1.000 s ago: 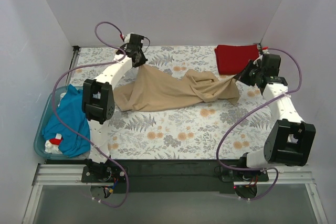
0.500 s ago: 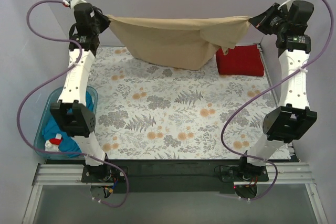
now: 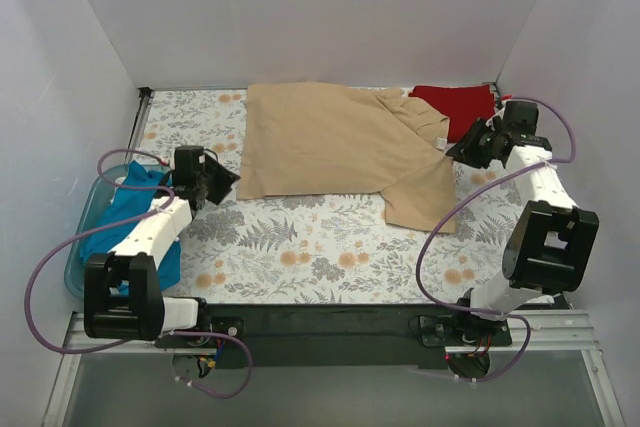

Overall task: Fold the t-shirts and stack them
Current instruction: Flatten the tshirt out

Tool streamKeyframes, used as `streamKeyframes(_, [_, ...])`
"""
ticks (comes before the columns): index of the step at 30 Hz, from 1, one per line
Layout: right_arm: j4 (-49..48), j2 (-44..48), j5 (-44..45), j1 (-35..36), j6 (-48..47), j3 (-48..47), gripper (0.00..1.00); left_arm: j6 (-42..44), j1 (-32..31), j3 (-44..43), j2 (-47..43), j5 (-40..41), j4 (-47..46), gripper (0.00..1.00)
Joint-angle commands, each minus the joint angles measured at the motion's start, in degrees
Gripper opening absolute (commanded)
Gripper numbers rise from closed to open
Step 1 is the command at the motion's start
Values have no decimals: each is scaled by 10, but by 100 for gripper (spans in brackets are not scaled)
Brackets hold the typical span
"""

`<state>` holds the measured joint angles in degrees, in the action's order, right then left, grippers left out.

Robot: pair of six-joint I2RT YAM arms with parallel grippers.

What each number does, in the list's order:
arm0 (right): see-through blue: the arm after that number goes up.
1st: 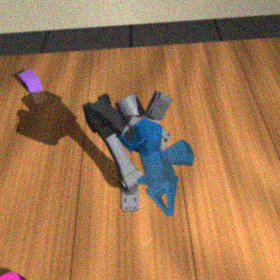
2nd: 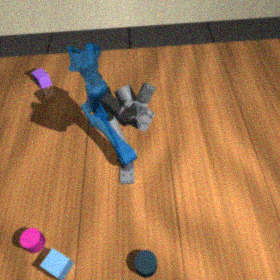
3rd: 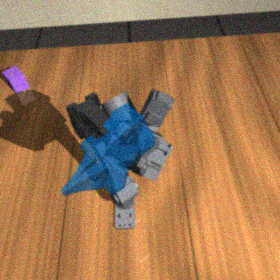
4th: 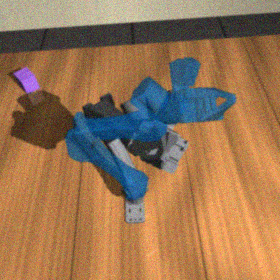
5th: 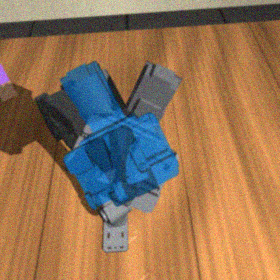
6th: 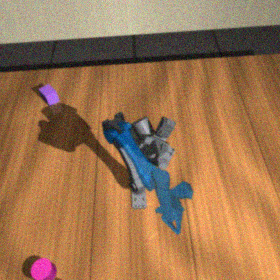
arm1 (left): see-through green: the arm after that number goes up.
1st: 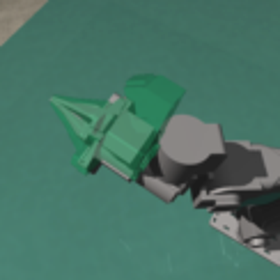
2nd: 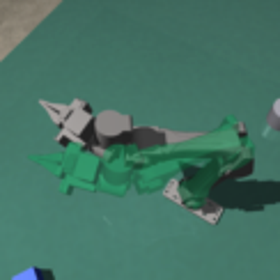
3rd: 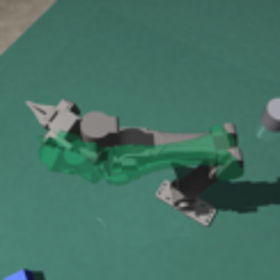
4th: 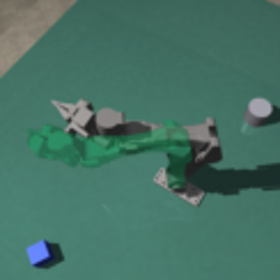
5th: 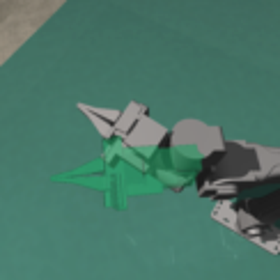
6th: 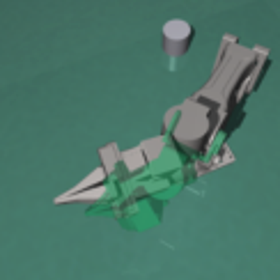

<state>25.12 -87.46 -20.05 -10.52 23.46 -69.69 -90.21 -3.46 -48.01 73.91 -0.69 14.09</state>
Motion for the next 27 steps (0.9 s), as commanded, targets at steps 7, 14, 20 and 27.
streamKeyframes(7, [-68,60,62,3,-25,120,64,-80,-26,81,-44,94,86,41])
streamKeyframes(14, [-111,120,91,8,-16,232,65,-103,-77,28,75,197,114,41])
streamKeyframes(20, [-113,134,92,9,-17,236,66,-124,-83,-16,183,193,87,42])
streamKeyframes(27, [-114,133,85,9,-18,233,66,-134,-83,-19,214,184,74,32])
